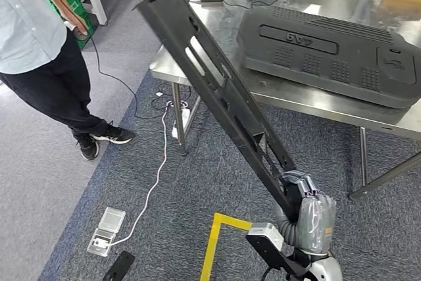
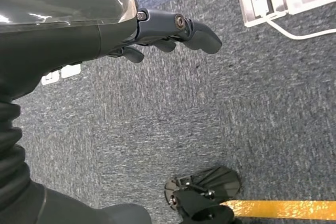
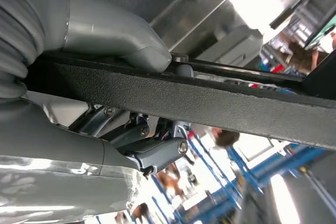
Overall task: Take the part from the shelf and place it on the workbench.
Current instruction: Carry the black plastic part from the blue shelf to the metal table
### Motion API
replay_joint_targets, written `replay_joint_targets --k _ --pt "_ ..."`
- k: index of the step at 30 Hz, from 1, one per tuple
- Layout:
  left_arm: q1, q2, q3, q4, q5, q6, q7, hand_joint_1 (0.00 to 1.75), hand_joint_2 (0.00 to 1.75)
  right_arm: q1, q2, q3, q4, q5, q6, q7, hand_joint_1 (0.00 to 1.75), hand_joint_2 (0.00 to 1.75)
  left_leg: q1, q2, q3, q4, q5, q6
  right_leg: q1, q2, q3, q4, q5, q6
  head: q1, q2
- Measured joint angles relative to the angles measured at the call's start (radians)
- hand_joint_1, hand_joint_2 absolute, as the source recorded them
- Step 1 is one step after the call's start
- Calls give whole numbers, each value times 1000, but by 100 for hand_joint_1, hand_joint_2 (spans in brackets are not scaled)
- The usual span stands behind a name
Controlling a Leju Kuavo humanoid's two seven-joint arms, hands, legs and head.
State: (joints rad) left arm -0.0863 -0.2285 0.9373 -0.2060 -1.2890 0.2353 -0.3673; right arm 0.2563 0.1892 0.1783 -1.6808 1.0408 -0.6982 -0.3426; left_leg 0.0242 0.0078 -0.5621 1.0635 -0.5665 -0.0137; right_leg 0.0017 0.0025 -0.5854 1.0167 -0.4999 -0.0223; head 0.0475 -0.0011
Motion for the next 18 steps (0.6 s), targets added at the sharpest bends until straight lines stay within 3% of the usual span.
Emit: replay_joint_targets --k 3,4,5,6,8,10,13,15,16,18 --pt "0 2 0 0 0 1 1 0 175 -10 -12 28 10 -48 0 10 175 175 -2 -1 -87 177 -83 -5 -1 1 6 -6 -1 -8 -2 0" --pt "1 3 0 0 0 1 2 0 175 -12 -17 35 14 -70 0 16 175 175 -3 -2 -118 231 -96 -7 0 3 8 -6 -3 -10 -2 0" --pt "2 3 0 0 0 1 2 0 175 -14 -23 43 19 -94 0 20 175 175 -3 -2 -134 251 -89 -7 0 5 11 -6 -6 -10 -2 0" --pt "3 4 0 0 -1 1 2 0 175 -16 -29 50 24 -119 0 23 175 175 -3 -2 -130 229 -60 -7 0 7 16 -6 -9 -9 -2 0" --pt "3 6 0 0 -2 1 3 0 175 -21 -38 63 32 -156 0 25 175 175 -3 -3 -78 101 22 -2 1 13 29 -5 -18 -4 -2 0" --pt "2 7 0 0 -4 0 4 0 175 -27 -44 70 37 -171 0 25 175 175 -5 -5 -35 1 62 5 4 17 35 0 -26 4 -2 0" --pt "2 8 0 0 -7 0 5 0 175 -30 -51 78 40 -175 -1 25 175 175 -7 -6 -27 -22 57 17 5 18 31 1 -29 15 -2 0" --pt "1 8 0 0 -8 0 5 0 175 -30 -56 82 41 -174 -1 25 175 175 -1 -6 -22 -28 58 24 3 14 21 29 -51 27 0 0" --pt "0 8 0 0 -8 0 4 0 175 -31 -59 83 41 -171 -1 25 175 175 3 -6 -20 -30 57 28 1 12 2 72 -76 34 2 0" --pt "0 8 0 0 -8 0 4 0 175 -32 -62 84 43 -158 -1 25 175 175 4 -5 -17 -30 55 32 -5 9 -66 208 -134 46 4 0"
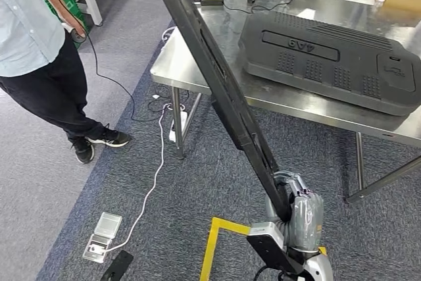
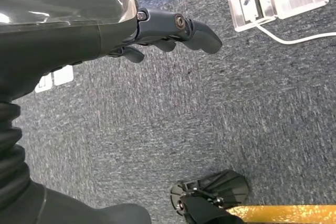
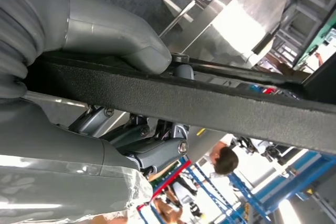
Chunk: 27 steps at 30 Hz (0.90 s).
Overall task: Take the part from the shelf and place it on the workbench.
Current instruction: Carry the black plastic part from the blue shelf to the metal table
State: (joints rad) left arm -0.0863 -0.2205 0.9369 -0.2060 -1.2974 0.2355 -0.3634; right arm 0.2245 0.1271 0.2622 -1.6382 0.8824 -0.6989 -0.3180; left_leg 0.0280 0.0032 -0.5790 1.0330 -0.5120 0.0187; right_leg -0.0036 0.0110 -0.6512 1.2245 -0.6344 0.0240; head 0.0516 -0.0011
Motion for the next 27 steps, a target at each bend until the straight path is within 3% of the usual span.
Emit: replay_joint_targets --k 1,2,3,5,7,10,11,15,18,25,27 --pt "1 0 0 0 0 0 0 0 175 1 -1 -1 1 7 0 1 175 175 0 0 1 0 -2 1 -3 -1 -33 59 -16 4 0 0" --pt "1 0 0 0 0 0 0 0 175 2 -2 -1 3 10 0 2 175 175 0 1 4 0 -4 1 -6 -2 -51 85 -12 6 0 0" --pt "2 0 0 0 0 0 0 0 175 2 -3 -2 4 10 0 3 175 175 0 0 8 0 -7 0 -7 -4 -50 69 13 7 0 0" --pt "2 0 0 0 0 0 0 0 175 2 -5 -2 5 8 0 4 175 175 1 -1 20 0 -15 -5 -8 -7 3 -59 95 3 0 0" --pt "1 0 0 0 0 0 -1 0 175 2 -7 -2 5 7 0 5 175 175 -2 -1 29 -1 -22 -14 -3 -8 51 -166 138 -6 0 0" --pt "2 0 0 0 0 0 -1 0 175 4 -9 -3 4 5 0 7 175 175 -3 2 32 -7 -24 -30 2 -6 62 -192 131 -21 -2 0" --pt "1 0 0 0 0 0 -1 0 175 4 -9 -4 4 5 0 8 175 175 -2 3 35 -11 -22 -29 1 -5 63 -197 132 -21 -2 0" --pt "0 1 0 0 0 1 -1 0 175 5 -9 -5 4 5 0 9 175 175 -3 3 43 -25 -17 -8 0 -4 68 -210 135 -20 -4 0" --pt "1 1 0 0 0 1 -1 0 175 5 -9 -6 5 5 0 9 175 175 -1 3 45 -31 -14 -9 4 -4 68 -210 134 -26 -4 0" --pt "1 0 0 0 0 1 -1 0 175 5 -11 -7 5 -6 0 10 175 175 5 3 46 -35 -13 -38 10 -5 68 -208 133 -31 -3 0" --pt "1 1 0 0 0 1 -1 0 175 5 -12 -7 5 -10 0 11 175 175 4 3 46 -33 -14 -39 7 -5 68 -210 135 -29 -3 0"
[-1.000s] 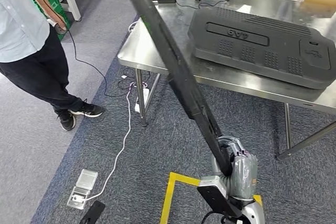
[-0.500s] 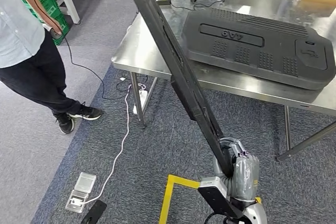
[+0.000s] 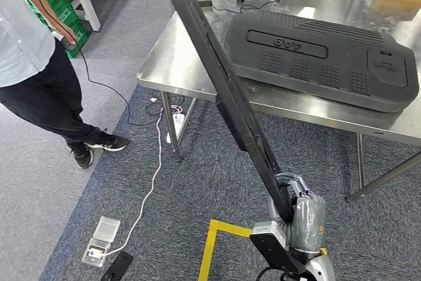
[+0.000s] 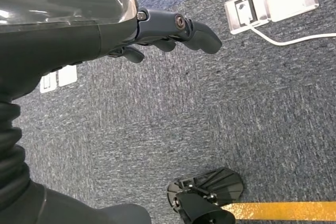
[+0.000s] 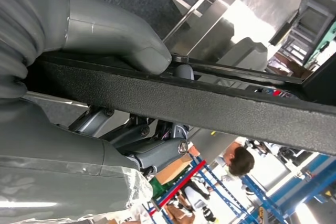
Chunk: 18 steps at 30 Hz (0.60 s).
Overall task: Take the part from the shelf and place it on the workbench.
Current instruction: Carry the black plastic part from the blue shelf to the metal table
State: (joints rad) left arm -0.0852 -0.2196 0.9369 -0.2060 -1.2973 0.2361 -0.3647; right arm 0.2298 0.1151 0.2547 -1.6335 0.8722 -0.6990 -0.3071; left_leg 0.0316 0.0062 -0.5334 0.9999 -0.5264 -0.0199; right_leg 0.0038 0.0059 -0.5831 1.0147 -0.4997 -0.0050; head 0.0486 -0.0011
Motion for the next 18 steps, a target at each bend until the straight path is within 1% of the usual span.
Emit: replay_joint_targets --k 1,3,4,5,6,7,8,9,10,11,12,13,14,15,16,17,18 --pt "0 0 0 0 0 0 0 0 175 0 0 0 0 -1 0 0 175 175 -2 0 0 0 1 3 -2 0 1 -3 2 3 0 0" --pt "0 -1 0 0 0 0 -1 0 175 2 -1 0 -2 -2 0 1 175 175 -1 2 10 -19 11 15 -3 0 6 -10 3 11 -1 0" --pt "-1 -2 0 0 0 0 -1 0 175 2 -3 0 -2 -3 0 1 175 175 3 5 19 -34 18 20 -3 1 2 3 -8 15 -1 0" --pt "-1 -3 0 0 0 0 -1 0 175 2 -4 0 -3 -3 0 1 175 175 8 7 26 -47 25 23 -3 0 -11 35 -28 20 0 0" --pt "-1 -3 0 0 0 0 -1 0 175 3 -6 0 -2 -5 0 1 175 175 12 10 32 -53 27 24 -8 0 -37 90 -57 27 1 0" --pt "-1 -3 0 0 0 0 -1 0 175 3 -8 0 -2 -6 0 2 175 175 15 11 34 -54 27 24 -13 0 -70 158 -86 35 1 0" --pt "-1 -3 0 0 0 0 0 0 175 5 -10 0 -2 -7 0 3 175 175 18 12 35 -54 26 22 -20 -1 -102 218 -105 43 1 0" --pt "0 -3 0 0 0 0 0 0 175 7 -12 0 -1 -8 0 4 175 175 21 13 37 -53 23 18 -27 -1 -122 251 -106 51 1 0" --pt "1 -3 0 0 -1 0 0 0 175 8 -13 0 -1 -9 0 5 175 175 26 13 40 -52 19 12 -33 -2 -121 242 -86 60 1 0" --pt "1 -3 0 0 -1 0 1 0 175 9 -14 0 -1 -11 0 7 175 175 32 13 46 -49 13 3 -40 -5 -99 192 -47 69 1 0" --pt "1 -3 0 0 -1 0 1 0 175 9 -15 0 -1 -12 0 8 175 175 38 13 51 -45 6 -8 -46 -11 -66 122 -10 79 1 0" --pt "1 -2 0 0 -1 0 1 0 175 8 -15 0 0 -13 0 8 175 175 41 13 55 -38 -3 -20 -47 -16 -36 61 16 84 3 0" --pt "1 -2 0 0 -1 0 1 0 175 7 -15 0 0 -14 0 9 175 175 42 13 56 -32 -9 -30 -46 -19 -17 22 26 80 6 0" --pt "1 -1 0 0 -1 2 2 0 175 7 -15 0 0 -15 0 9 175 175 40 13 56 -28 -13 -37 -44 -20 -12 9 22 71 6 0" --pt "1 0 0 0 -1 4 3 0 175 8 -15 -1 0 -15 0 9 175 175 38 14 56 -27 -15 -42 -40 -17 -16 14 14 56 6 0" --pt "1 -1 0 0 -1 9 5 0 175 10 -16 -2 -1 -15 0 8 175 175 39 15 57 -28 -15 -46 -40 -14 -20 19 10 41 3 0" --pt "1 -1 0 0 -1 15 8 0 175 11 -16 -3 -1 -15 0 8 175 175 41 16 58 -26 -20 -48 -39 -11 -22 21 8 32 0 0"
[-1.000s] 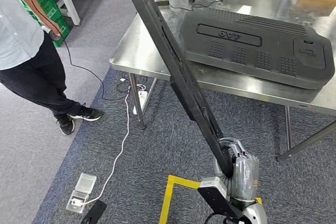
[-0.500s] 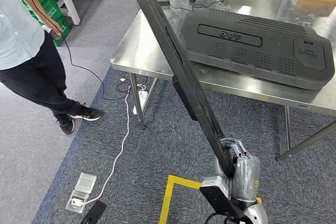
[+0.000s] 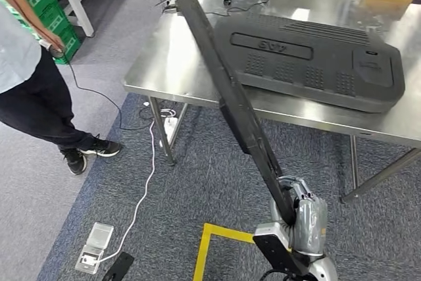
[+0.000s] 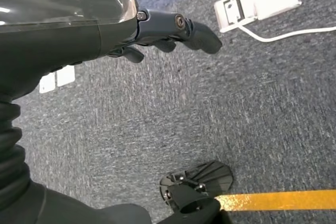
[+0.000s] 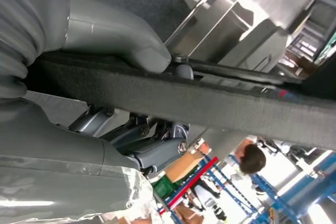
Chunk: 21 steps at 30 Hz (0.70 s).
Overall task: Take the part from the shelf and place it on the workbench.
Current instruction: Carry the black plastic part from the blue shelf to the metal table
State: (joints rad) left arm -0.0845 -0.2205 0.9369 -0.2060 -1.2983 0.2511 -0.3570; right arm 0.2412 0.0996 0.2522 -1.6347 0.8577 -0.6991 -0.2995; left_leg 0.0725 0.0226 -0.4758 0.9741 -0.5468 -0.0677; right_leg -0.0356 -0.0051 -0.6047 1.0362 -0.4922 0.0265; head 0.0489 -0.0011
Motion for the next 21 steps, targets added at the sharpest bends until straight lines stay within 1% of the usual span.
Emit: replay_joint_targets --k 1,2,3,4,5,6,7,8,9,10,11,12,13,15,17,21 --pt "-1 0 0 0 0 8 4 0 175 1 1 -1 -1 1 0 -1 175 175 1 1 -5 15 -13 1 1 2 0 1 -2 -9 -1 0" --pt "-2 -1 0 0 0 15 7 0 175 1 1 -2 -3 2 0 -2 175 175 -1 0 -22 52 -36 4 3 3 1 1 -3 -17 -2 0" --pt "-3 -1 0 0 -1 21 10 0 175 1 2 -3 -4 3 0 -3 175 175 -6 -1 -50 110 -66 11 5 4 2 0 -4 -24 -3 0" --pt "-3 -1 0 0 -1 25 13 0 175 1 3 -5 -5 4 0 -4 175 175 -14 -3 -87 183 -98 18 9 5 2 0 -5 -29 -4 0" --pt "-2 -1 0 0 -2 27 15 0 175 2 4 -6 -5 5 0 -6 175 175 -23 -5 -127 255 -123 25 14 7 3 0 -7 -33 -4 0" --pt "-1 -1 0 0 -3 28 16 0 175 3 4 -7 -5 5 0 -6 175 175 -30 -7 -157 303 -131 33 20 10 4 1 -8 -37 -4 0" --pt "0 0 0 0 -3 28 17 0 175 4 4 -8 -4 5 0 -6 175 175 -37 -9 -172 317 -119 43 26 13 6 1 -9 -40 -4 0" --pt "0 0 0 0 -4 29 18 0 175 4 4 -8 -5 5 0 -7 175 175 -45 -10 -168 291 -88 54 32 17 10 1 -11 -42 -4 0" --pt "0 0 0 0 -4 30 18 0 175 4 4 -8 -5 5 0 -7 175 175 -53 -13 -150 235 -45 67 36 20 14 1 -13 -44 -4 0" --pt "0 0 0 0 -5 31 18 0 175 4 5 -8 -5 5 0 -7 175 175 -59 -17 -130 176 -9 79 40 23 17 1 -15 -45 -4 0" --pt "0 0 0 0 -5 33 18 0 175 4 5 -8 -5 4 0 -7 175 175 -64 -20 -113 126 17 87 43 26 17 3 -16 -44 -3 0" --pt "0 0 0 0 -5 34 18 0 175 4 5 -8 -5 4 0 -7 175 175 -65 -24 -101 91 25 83 45 28 15 5 -18 -44 -3 0" --pt "0 0 0 0 -5 35 18 0 175 5 5 -8 -6 3 0 -7 175 175 -66 -26 -98 76 23 76 46 29 11 7 -18 -44 -3 0" --pt "0 -1 0 0 -6 36 19 0 175 7 5 -9 -6 3 0 -7 175 175 -66 -27 -95 64 18 60 46 30 7 7 -18 -45 -4 0" --pt "1 -1 1 0 -6 36 19 0 175 8 5 -9 -6 3 0 -7 175 175 -67 -28 -95 64 20 62 45 29 9 3 -15 -43 -4 0" --pt "0 -2 0 0 -6 36 19 0 175 8 5 -10 -7 2 0 -7 175 175 -68 -28 -95 65 20 69 43 29 13 -4 -11 -36 -3 0"
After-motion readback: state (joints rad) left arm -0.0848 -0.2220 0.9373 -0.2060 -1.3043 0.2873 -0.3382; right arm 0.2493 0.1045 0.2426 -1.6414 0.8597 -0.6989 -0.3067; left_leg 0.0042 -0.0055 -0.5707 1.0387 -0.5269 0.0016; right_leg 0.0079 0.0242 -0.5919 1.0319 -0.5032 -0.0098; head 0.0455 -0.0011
